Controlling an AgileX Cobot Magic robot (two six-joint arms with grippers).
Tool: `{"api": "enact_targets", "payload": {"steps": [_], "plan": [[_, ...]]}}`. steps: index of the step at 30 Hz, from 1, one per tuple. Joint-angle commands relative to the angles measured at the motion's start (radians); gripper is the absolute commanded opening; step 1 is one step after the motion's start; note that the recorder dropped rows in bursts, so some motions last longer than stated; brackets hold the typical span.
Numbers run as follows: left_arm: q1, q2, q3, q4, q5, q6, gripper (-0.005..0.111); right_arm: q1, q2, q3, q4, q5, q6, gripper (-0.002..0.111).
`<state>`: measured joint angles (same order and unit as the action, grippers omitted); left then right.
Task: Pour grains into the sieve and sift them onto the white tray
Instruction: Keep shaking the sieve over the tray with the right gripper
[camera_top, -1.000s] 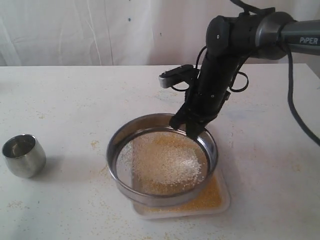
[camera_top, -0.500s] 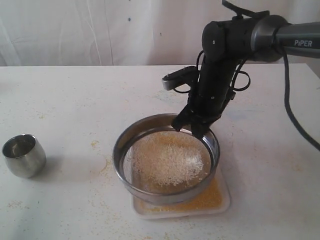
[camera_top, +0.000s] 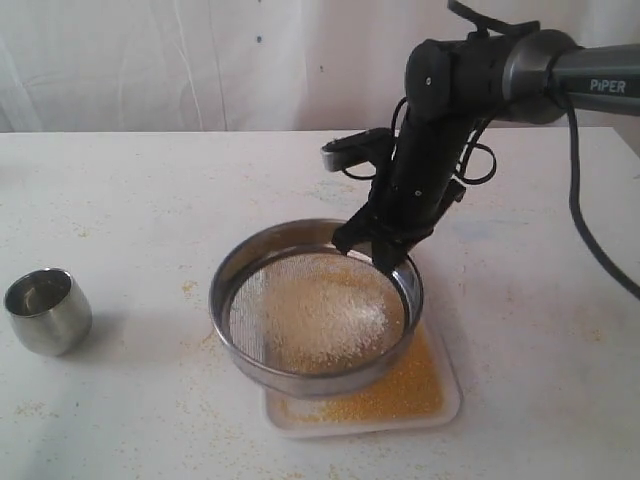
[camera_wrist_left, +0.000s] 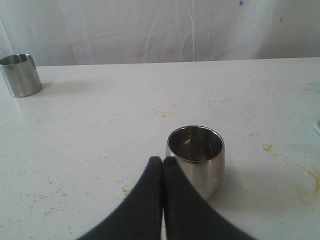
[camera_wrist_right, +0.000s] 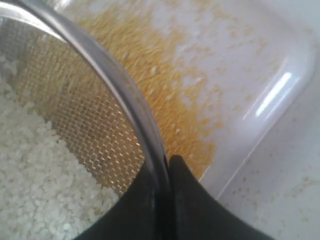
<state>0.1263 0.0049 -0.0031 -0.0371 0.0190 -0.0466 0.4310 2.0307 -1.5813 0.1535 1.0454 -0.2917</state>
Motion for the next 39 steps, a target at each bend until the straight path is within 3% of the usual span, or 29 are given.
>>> {"api": "enact_targets", "payload": {"steps": [1, 2, 4, 5, 8, 9, 12, 13, 16, 20, 23, 24, 26, 27, 30, 31, 33, 34, 37, 39], "plan": [[0.001, -0.005, 0.003, -0.008, 0.003, -0.002, 0.000, -0.002, -0.015, -0.002, 0.136, 0.083, -0.300, 0.000], [0.001, -0.005, 0.003, -0.008, 0.003, -0.002, 0.000, -0.002, -0.015, -0.002, 0.112, 0.058, -0.237, 0.000], [0.001, -0.005, 0.003, -0.008, 0.003, -0.002, 0.000, -0.009, -0.015, -0.002, -0.001, -0.066, 0.096, 0.000], [0.001, -0.005, 0.003, -0.008, 0.003, -0.002, 0.000, -0.009, -0.015, -0.002, -0.002, -0.071, 0.142, 0.000], [0.001, -0.005, 0.003, -0.008, 0.003, -0.002, 0.000, 0.004, -0.015, -0.002, 0.156, 0.084, -0.282, 0.000], [0.001, -0.005, 0.003, -0.008, 0.003, -0.002, 0.000, 0.006, -0.015, -0.002, 0.156, 0.090, -0.323, 0.000], [0.001, -0.005, 0.003, -0.008, 0.003, -0.002, 0.000, -0.004, -0.015, -0.002, 0.026, -0.070, 0.089, 0.000], [0.001, -0.005, 0.003, -0.008, 0.003, -0.002, 0.000, -0.004, -0.015, -0.002, 0.022, -0.070, 0.123, 0.000], [0.001, -0.005, 0.003, -0.008, 0.003, -0.002, 0.000, 0.011, -0.015, -0.002, 0.134, 0.051, -0.252, 0.000], [0.001, -0.005, 0.003, -0.008, 0.003, -0.002, 0.000, 0.000, -0.015, -0.002, 0.033, -0.063, 0.110, 0.000], [0.001, -0.005, 0.003, -0.008, 0.003, -0.002, 0.000, 0.009, -0.015, -0.002, 0.102, 0.051, -0.232, 0.000], [0.001, -0.005, 0.003, -0.008, 0.003, -0.002, 0.000, 0.009, -0.015, -0.002, 0.058, 0.042, -0.196, 0.000], [0.001, -0.005, 0.003, -0.008, 0.003, -0.002, 0.000, 0.002, -0.015, -0.002, -0.071, -0.047, 0.137, 0.000], [0.001, -0.005, 0.003, -0.008, 0.003, -0.002, 0.000, -0.001, -0.015, -0.002, -0.077, -0.038, 0.165, 0.000], [0.001, -0.005, 0.003, -0.008, 0.003, -0.002, 0.000, 0.016, -0.015, -0.002, 0.013, 0.106, -0.239, 0.000], [0.001, -0.005, 0.003, -0.008, 0.003, -0.002, 0.000, 0.016, -0.015, -0.002, -0.055, 0.078, -0.160, 0.000], [0.001, -0.005, 0.003, -0.008, 0.003, -0.002, 0.000, 0.008, -0.017, -0.002, -0.181, -0.017, 0.182, 0.000], [0.001, -0.005, 0.003, -0.008, 0.003, -0.002, 0.000, 0.005, -0.017, -0.002, -0.171, -0.016, 0.192, 0.000], [0.001, -0.005, 0.003, -0.008, 0.003, -0.002, 0.000, 0.018, -0.017, -0.002, 0.017, 0.125, -0.256, 0.000], [0.001, -0.005, 0.003, -0.008, 0.003, -0.002, 0.000, 0.013, -0.017, -0.002, -0.040, 0.060, -0.131, 0.000]]}}
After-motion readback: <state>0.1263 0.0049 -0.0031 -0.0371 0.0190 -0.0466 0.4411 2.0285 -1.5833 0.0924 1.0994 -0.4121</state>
